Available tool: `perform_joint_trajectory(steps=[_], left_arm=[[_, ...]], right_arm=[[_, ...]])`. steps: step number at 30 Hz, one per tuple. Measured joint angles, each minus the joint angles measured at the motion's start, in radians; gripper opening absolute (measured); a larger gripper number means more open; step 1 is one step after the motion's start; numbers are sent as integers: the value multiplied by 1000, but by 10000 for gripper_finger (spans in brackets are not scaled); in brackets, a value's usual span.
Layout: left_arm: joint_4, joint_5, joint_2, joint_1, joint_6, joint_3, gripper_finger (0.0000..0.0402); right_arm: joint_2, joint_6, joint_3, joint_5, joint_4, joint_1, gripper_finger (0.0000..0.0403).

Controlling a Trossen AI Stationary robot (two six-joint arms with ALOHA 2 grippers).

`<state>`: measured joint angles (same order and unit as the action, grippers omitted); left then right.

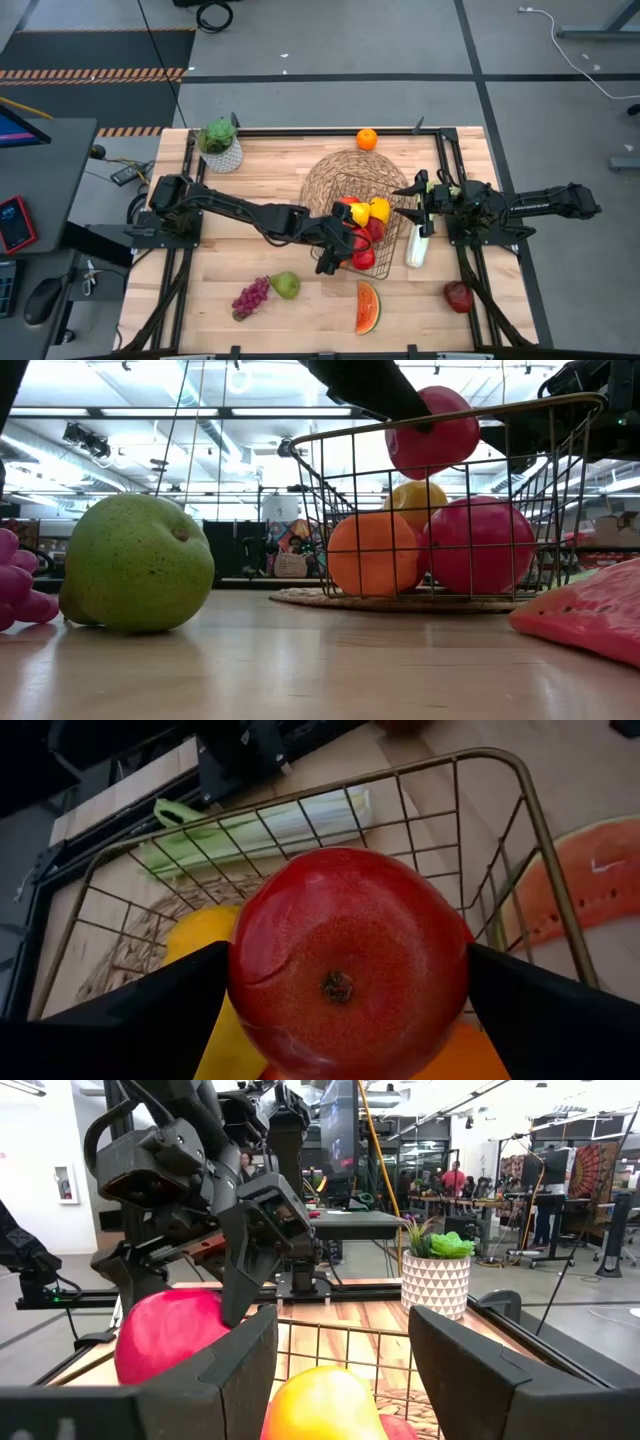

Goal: Build produce basket
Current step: Put the red apple into the wire basket

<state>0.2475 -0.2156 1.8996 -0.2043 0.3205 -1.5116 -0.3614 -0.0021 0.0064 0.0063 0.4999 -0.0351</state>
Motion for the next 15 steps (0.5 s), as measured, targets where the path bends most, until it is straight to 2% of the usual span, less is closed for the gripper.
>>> perform_joint_trajectory(steps=[11, 15], left_arm=[[-18, 0, 0, 0, 12, 0, 400], [-29, 3, 0, 0, -29, -1, 400]], right_arm=[[0, 0, 0, 0, 0, 0, 231], [0, 0, 0, 0, 0, 0, 231]])
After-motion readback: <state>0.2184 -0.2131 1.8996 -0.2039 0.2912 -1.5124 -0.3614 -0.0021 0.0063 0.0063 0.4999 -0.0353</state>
